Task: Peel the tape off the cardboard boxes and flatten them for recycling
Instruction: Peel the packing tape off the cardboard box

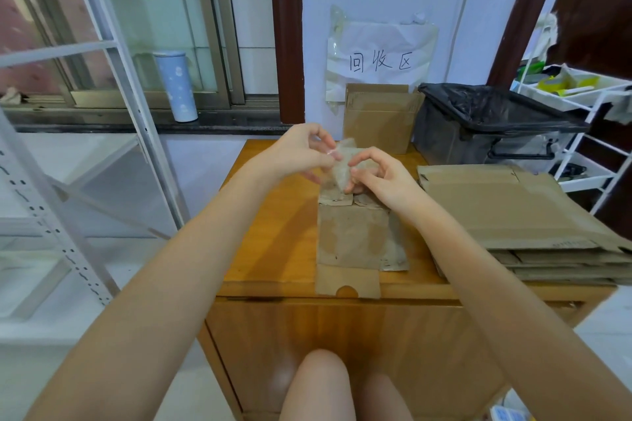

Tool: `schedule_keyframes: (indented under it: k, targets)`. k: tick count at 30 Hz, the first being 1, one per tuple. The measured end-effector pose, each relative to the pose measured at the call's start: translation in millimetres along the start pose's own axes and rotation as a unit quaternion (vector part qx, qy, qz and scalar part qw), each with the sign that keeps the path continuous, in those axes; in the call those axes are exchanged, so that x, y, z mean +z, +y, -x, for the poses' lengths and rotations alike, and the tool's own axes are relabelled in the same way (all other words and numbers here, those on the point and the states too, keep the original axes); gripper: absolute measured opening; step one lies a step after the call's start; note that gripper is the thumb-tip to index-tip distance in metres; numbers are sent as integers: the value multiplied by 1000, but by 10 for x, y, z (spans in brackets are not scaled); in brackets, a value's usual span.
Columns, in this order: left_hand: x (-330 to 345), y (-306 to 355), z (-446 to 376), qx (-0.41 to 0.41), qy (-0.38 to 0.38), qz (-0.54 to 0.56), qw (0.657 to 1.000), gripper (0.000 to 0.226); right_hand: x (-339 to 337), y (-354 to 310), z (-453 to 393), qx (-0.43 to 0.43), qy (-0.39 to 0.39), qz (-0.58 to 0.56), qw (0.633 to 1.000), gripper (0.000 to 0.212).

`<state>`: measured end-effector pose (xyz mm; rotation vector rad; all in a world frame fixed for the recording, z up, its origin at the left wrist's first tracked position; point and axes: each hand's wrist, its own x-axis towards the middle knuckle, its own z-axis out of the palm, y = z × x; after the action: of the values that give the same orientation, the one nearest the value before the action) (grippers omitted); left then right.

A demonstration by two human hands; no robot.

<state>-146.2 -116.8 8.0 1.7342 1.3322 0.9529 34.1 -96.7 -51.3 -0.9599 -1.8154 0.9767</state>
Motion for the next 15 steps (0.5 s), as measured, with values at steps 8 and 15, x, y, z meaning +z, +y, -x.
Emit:
schedule_keyframes:
  k: [8,15]
  targets:
    - [396,-112,-48,-67,83,99,989,46,7,26,-1,-3,26,29,999,7]
    - [604,-387,-39,84,186,-61,977,7,-64,8,61,24,-18,43,999,21]
